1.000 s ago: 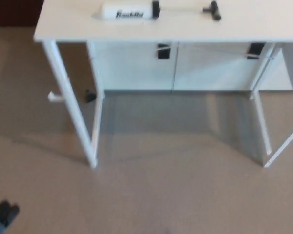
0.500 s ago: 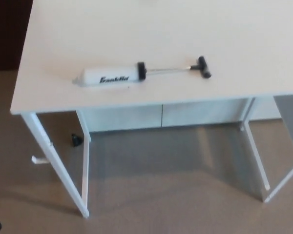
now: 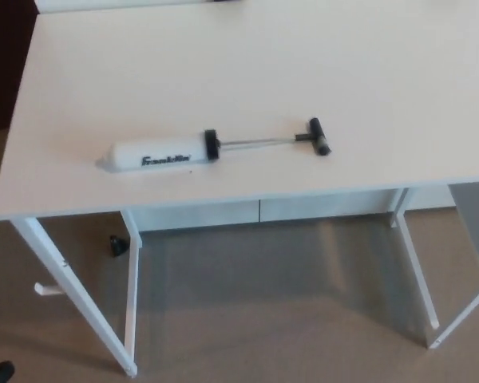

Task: The robot walks towards a desk on which an air pump is kept in the middle. It lifts it up and holds it with its left hand and uses its right hand to compress it by pushing its handle inwards.

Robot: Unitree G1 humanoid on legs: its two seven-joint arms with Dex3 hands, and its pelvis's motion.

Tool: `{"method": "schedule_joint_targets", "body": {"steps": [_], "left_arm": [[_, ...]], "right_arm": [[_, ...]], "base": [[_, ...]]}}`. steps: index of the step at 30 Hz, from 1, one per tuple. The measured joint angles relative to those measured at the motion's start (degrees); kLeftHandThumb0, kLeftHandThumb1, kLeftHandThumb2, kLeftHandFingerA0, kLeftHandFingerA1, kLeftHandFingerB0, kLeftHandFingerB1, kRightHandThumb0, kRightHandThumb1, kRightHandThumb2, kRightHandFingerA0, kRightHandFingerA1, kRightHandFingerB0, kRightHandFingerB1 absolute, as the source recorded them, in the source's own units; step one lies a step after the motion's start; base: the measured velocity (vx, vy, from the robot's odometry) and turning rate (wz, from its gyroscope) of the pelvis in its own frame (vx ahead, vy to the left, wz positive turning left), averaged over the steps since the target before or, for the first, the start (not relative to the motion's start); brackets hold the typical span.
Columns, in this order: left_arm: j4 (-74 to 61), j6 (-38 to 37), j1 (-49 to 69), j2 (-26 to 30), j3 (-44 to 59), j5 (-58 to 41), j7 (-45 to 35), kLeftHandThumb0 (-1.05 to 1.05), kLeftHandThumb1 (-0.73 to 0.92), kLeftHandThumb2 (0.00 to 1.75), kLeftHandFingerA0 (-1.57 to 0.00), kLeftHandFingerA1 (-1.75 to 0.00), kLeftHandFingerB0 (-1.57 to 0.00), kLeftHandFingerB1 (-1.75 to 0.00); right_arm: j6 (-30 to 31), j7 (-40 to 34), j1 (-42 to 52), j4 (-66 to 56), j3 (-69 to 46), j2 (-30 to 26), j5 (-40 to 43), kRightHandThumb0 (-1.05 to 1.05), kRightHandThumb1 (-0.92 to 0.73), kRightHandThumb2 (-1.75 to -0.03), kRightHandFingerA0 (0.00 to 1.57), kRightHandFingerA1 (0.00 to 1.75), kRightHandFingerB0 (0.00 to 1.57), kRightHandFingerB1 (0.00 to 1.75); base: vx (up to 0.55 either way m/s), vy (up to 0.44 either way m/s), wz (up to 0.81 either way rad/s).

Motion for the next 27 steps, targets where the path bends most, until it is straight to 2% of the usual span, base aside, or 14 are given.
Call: {"method": "schedule_joint_targets", "body": {"steps": [5, 6, 10, 11, 14, 15, 16, 17, 24, 25, 27], "left_arm": [[-0.2, 0.6, -0.2, 1.9, -0.3, 0.2, 0.1, -0.24, 0.74, 0.63, -0.43, -0.38, -0.31, -0.33], [-0.2, 0.8, -0.2, 2.0, -0.3, 0.2, 0.1, -0.24, 0.77, 0.64, -0.42, -0.38, -0.3, -0.33], [-0.3, 1.8, -0.5, 2.1, -0.8, 0.2, 0.2, -0.25, 0.76, 0.63, -0.42, -0.38, -0.3, -0.33], [-0.4, 2.1, -0.7, 2.3, -0.9, 0.3, 0.3, -0.25, 0.75, 0.63, -0.43, -0.38, -0.32, -0.34], [-0.5, 2.8, -1.0, 2.8, -1.0, 0.2, 0.6, -0.25, 0.75, 0.63, -0.43, -0.38, -0.32, -0.34], [-0.6, 2.9, -1.0, 2.8, -0.9, 0.2, 0.7, -0.26, 0.75, 0.62, -0.43, -0.38, -0.32, -0.34], [-0.6, 3.1, -1.2, 2.6, -1.1, 0.2, 0.8, -0.26, 0.75, 0.62, -0.43, -0.38, -0.32, -0.34], [-0.8, 3.3, -1.5, 2.5, -1.1, 0.2, 0.8, -0.26, 0.74, 0.63, -0.42, -0.38, -0.32, -0.34], [-1.4, 4.1, -1.7, 2.4, -0.6, 0.0, 1.2, -0.26, 0.74, 0.63, -0.42, -0.38, -0.31, -0.34], [-1.5, 4.2, -1.6, 2.4, -0.6, 0.0, 1.2, -0.26, 0.74, 0.63, -0.44, -0.38, -0.33, -0.34], [-1.6, 4.4, -1.6, 2.4, -0.6, 0.0, 1.3, -0.26, 0.74, 0.63, -0.44, -0.38, -0.33, -0.34]], "right_arm": [[-0.5, 0.4, -0.2, 0.3, 0.1, 0.4, 0.1, -0.29, -0.7, -0.61, 0.59, 0.43, 0.39, 0.36], [-0.7, 0.5, -0.2, 0.4, 0.1, 0.4, 0.1, -0.37, -0.6, -0.74, 0.55, 0.51, 0.36, 0.44], [-0.9, 0.5, -0.4, 0.6, 0.1, 0.5, 0.1, -0.38, -0.59, -0.74, 0.56, 0.51, 0.36, 0.44], [-1.1, 0.5, -0.5, 0.7, 0.1, 0.5, 0.1, -0.3, -0.69, -0.61, 0.59, 0.43, 0.39, 0.36], [-1.3, 0.5, -0.4, 0.8, 0.0, 0.5, 0.1, -0.3, -0.69, -0.61, 0.59, 0.43, 0.39, 0.36], [-1.2, 0.4, -0.5, 1.2, 0.1, 0.8, 0.0, -0.39, -0.59, -0.74, 0.55, 0.51, 0.37, 0.44], [-1.5, 0.5, -0.6, 1.0, 0.0, 0.5, 0.1, -0.39, -0.59, -0.74, 0.55, 0.51, 0.37, 0.44], [-1.6, 0.4, -0.8, 0.9, -0.2, 0.3, 0.1, -0.3, -0.7, -0.61, 0.6, 0.43, 0.41, 0.36], [-2.4, 0.5, -0.7, 1.5, -0.2, 0.3, 0.1, -0.29, -0.7, -0.6, 0.61, 0.44, 0.42, 0.37], [-2.5, 0.5, -0.7, 1.6, -0.2, 0.3, 0.1, -0.38, -0.6, -0.74, 0.55, 0.51, 0.38, 0.44], [-2.6, 0.5, -0.7, 1.6, -0.2, 0.3, 0.1, -0.38, -0.6, -0.74, 0.55, 0.51, 0.38, 0.44]], "base": [[0.09, 0.181, 0.01], [0.1, 0.095, 0.06], [0.1, 0.012, 0.09], [0.1, -0.028, 0.08], [0.11, -0.086, 0.08], [0.12, -0.144, -0.17], [0.12, -0.221, 0.57], [0.12, -0.209, 0.17], [0.05, -0.115, -0.07], [-0.01, 0.016, -0.08], [0.0, 0.085, -0.09]]}}
